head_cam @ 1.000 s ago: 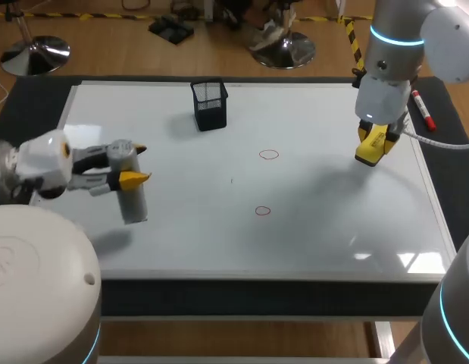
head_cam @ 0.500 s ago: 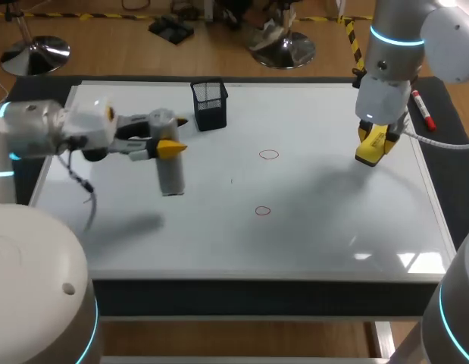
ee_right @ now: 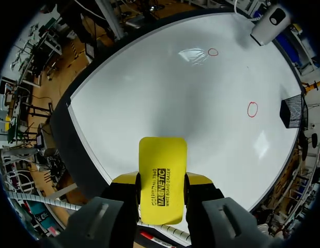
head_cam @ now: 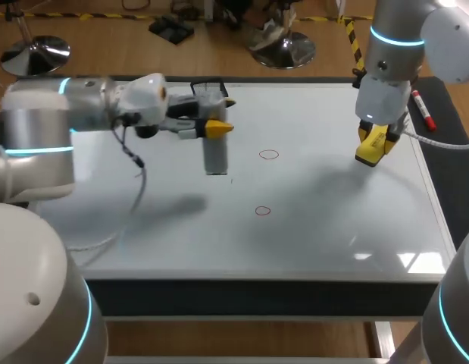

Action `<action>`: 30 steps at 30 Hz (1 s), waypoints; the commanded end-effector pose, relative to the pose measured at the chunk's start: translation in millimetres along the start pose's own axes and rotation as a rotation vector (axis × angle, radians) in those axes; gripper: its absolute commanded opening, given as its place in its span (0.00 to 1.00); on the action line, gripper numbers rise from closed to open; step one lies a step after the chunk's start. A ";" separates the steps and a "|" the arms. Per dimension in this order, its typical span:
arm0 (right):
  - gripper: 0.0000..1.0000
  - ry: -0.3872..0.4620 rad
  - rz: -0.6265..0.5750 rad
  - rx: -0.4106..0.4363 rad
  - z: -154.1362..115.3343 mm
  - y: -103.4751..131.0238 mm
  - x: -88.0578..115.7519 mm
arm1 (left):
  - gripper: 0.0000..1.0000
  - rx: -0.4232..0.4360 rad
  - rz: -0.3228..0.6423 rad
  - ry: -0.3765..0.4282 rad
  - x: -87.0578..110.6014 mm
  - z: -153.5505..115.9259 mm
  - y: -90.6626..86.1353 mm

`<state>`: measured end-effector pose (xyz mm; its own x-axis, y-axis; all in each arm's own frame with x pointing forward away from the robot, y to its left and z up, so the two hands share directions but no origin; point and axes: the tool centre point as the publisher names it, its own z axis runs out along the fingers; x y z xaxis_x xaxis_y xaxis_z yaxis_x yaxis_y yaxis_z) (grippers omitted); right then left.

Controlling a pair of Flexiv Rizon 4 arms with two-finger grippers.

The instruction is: Pick up the inspection probe, press it on each red-marked spot on the whiteboard one by one, put down the probe, pick up the eraser, and wipe off all the red marks.

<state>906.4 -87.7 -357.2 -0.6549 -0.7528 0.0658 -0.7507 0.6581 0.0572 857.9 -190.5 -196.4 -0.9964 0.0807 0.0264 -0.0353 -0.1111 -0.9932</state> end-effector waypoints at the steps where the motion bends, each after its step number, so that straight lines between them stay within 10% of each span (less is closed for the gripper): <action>1: 0.00 0.002 -0.002 0.001 -0.8 -0.5 0.4 | 0.00 -0.006 0.012 0.046 -15.8 35.2 6.3; 30: 0.00 0.002 -0.002 0.001 -0.8 -0.5 0.4 | 0.00 0.006 0.039 0.133 -84.9 101.5 50.4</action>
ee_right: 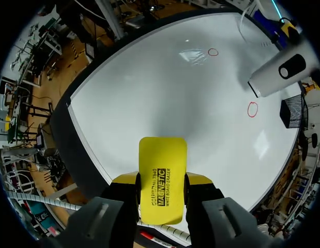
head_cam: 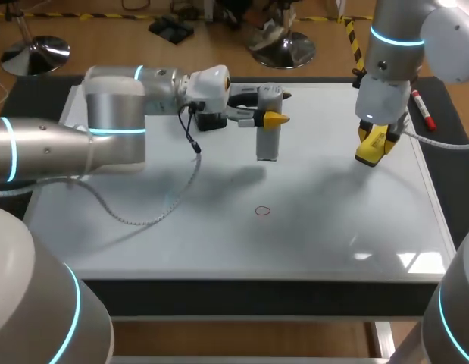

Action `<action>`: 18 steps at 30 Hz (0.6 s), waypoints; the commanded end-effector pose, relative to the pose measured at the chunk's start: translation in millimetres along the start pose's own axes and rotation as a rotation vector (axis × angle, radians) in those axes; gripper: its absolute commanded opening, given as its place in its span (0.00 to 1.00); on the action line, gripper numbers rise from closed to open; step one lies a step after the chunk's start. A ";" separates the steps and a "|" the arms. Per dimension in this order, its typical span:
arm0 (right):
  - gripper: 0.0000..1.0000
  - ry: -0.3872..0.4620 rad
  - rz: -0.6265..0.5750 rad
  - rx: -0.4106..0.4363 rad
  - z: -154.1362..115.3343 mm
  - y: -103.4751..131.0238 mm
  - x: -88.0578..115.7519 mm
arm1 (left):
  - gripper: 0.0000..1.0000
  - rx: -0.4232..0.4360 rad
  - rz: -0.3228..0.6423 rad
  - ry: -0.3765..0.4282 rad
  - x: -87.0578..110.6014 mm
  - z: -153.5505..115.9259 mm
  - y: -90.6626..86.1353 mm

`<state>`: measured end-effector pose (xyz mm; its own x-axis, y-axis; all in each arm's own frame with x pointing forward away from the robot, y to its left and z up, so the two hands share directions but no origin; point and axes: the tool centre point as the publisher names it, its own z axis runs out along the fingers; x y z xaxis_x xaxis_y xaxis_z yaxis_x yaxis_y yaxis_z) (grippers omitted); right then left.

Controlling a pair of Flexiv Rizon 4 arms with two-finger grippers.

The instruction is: Pick up the inspection probe, press it on each red-marked spot on the whiteboard one by one, put down the probe, pick up the eraser, and wipe off all the red marks.

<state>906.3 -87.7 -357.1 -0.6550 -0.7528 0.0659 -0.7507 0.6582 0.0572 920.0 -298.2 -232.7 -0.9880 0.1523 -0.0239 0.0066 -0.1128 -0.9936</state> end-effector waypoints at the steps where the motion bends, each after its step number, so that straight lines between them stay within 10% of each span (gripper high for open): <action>1: 0.00 0.002 -0.002 0.002 -0.7 -0.6 0.4 | 0.00 0.010 -0.003 0.054 -15.6 2.5 6.2; 18: 0.00 0.002 -0.002 0.002 -0.7 -0.6 0.4 | 0.00 0.008 0.004 0.061 -40.8 3.8 27.5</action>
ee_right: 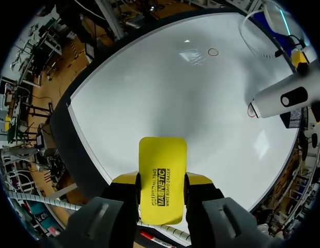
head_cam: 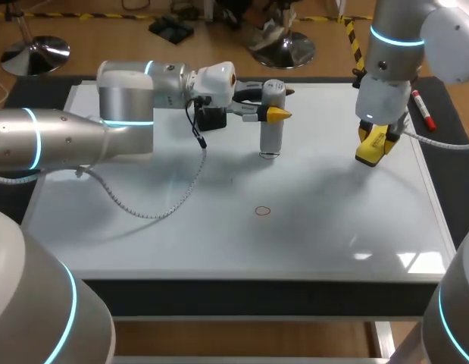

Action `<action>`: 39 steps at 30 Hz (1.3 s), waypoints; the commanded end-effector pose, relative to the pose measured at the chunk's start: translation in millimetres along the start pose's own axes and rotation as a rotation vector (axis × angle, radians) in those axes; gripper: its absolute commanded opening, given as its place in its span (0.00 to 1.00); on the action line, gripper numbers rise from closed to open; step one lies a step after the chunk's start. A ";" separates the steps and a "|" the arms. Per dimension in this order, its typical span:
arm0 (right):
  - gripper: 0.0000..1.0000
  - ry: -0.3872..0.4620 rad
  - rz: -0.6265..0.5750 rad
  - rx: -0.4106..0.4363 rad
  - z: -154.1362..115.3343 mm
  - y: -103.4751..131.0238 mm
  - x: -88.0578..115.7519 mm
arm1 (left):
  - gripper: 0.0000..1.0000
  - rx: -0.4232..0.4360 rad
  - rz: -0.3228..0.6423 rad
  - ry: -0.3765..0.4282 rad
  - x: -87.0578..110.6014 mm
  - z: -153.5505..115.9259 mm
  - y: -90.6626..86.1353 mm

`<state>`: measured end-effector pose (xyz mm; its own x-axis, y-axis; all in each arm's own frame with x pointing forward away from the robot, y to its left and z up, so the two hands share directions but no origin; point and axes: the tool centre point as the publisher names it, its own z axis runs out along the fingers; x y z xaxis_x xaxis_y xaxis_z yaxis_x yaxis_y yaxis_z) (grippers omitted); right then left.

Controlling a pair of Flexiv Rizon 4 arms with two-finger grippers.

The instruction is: Pick up the inspection probe, press it on each red-marked spot on the whiteboard one by one, put down the probe, pick up the eraser, and wipe off all the red marks.

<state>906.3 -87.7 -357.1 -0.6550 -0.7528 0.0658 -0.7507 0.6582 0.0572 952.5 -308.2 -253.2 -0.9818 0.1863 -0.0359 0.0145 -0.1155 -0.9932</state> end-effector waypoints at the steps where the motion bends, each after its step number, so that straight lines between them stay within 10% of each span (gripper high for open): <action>1: 0.00 0.002 -0.002 0.002 -0.7 -0.6 0.3 | 0.00 0.006 -0.003 0.025 -8.4 0.7 7.6; 39: 0.00 0.002 -0.002 0.002 -0.7 -0.6 0.3 | 0.00 -0.005 -0.015 0.005 -14.2 -5.9 24.6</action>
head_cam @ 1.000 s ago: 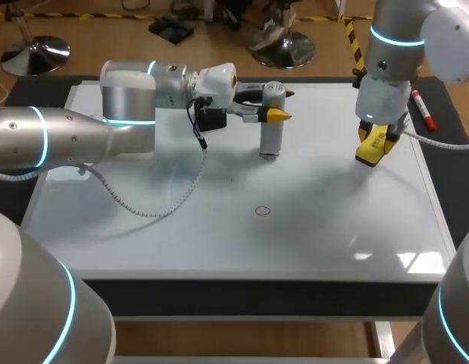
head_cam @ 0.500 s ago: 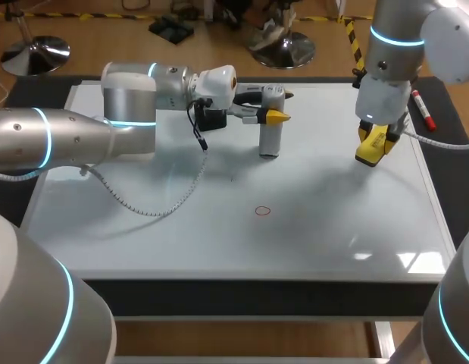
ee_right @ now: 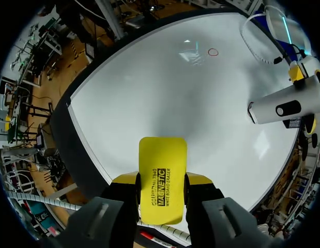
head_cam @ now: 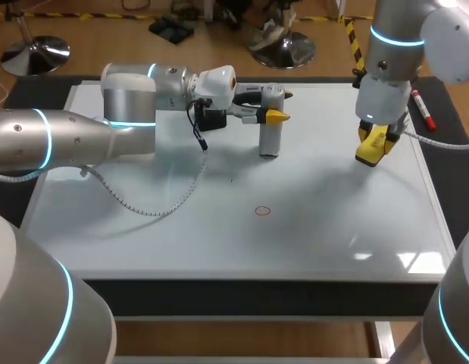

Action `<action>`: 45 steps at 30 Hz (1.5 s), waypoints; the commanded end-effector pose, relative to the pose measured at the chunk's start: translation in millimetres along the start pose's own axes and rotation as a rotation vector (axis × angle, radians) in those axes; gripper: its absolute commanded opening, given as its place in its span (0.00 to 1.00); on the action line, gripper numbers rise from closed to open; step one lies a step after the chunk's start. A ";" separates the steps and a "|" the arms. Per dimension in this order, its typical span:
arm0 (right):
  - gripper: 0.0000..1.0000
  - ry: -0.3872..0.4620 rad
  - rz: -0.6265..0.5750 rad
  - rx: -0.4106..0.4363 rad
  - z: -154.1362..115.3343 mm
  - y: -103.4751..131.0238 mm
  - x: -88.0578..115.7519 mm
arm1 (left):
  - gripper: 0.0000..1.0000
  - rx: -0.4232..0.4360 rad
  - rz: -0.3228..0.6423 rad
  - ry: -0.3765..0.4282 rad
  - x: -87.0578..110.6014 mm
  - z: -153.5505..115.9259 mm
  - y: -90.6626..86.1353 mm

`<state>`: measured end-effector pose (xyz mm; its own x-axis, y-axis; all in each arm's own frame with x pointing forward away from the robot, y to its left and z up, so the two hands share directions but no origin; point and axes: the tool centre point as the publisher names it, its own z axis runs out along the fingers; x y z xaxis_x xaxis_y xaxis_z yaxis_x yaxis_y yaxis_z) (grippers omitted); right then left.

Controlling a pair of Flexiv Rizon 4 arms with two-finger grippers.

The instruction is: Pick up the inspection probe, press it on each red-marked spot on the whiteboard one by one, put down the probe, pick up the eraser, and wipe off all the red marks.

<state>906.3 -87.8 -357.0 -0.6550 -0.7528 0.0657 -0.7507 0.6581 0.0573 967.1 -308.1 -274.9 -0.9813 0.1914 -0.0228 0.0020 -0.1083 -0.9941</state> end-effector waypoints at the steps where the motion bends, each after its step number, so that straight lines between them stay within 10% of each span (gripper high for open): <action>1: 0.00 0.002 -0.002 0.002 -0.6 -0.5 0.2 | 0.00 0.000 -0.001 0.002 -0.7 -0.6 2.9; 21: 0.00 0.002 -0.002 0.002 -0.6 -0.5 0.2 | 0.00 0.000 -0.001 0.002 -0.7 -0.6 2.9; 33: 0.00 0.002 -0.002 0.002 -0.6 -0.5 0.2 | 0.00 -0.001 0.036 0.069 -6.3 -3.4 -56.4; 45: 0.00 0.002 -0.002 0.002 -0.6 -0.5 0.2 | 0.00 0.005 0.055 0.090 -39.9 -16.9 -78.0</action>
<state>906.2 -87.8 -357.0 -0.6550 -0.7528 0.0657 -0.7507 0.6582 0.0574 997.9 -291.6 -201.1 -0.9662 0.2419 -0.0888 0.0587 -0.1293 -0.9899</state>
